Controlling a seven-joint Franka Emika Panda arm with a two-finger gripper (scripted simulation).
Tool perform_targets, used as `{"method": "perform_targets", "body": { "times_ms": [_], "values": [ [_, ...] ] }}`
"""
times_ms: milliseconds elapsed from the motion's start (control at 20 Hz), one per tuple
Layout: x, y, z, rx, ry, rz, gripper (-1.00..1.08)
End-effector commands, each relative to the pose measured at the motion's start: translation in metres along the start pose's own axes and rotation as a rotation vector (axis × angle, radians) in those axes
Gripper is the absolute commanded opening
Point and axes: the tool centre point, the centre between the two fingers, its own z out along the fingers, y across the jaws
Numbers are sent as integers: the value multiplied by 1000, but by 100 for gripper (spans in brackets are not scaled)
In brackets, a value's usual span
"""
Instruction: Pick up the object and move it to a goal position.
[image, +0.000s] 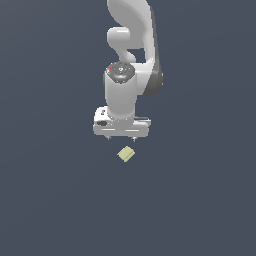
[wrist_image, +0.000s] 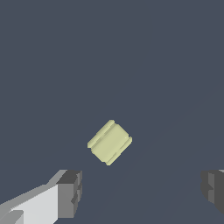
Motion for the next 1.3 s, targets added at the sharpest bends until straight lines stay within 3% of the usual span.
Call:
{"method": "perform_targets", "body": {
  "times_ms": [0,700,1250],
  "values": [
    [0,0,0,0,0,0,100],
    [9,9,-14,-18,35,-33,100],
    [7,1,8,0,28,100,100]
  ]
}}
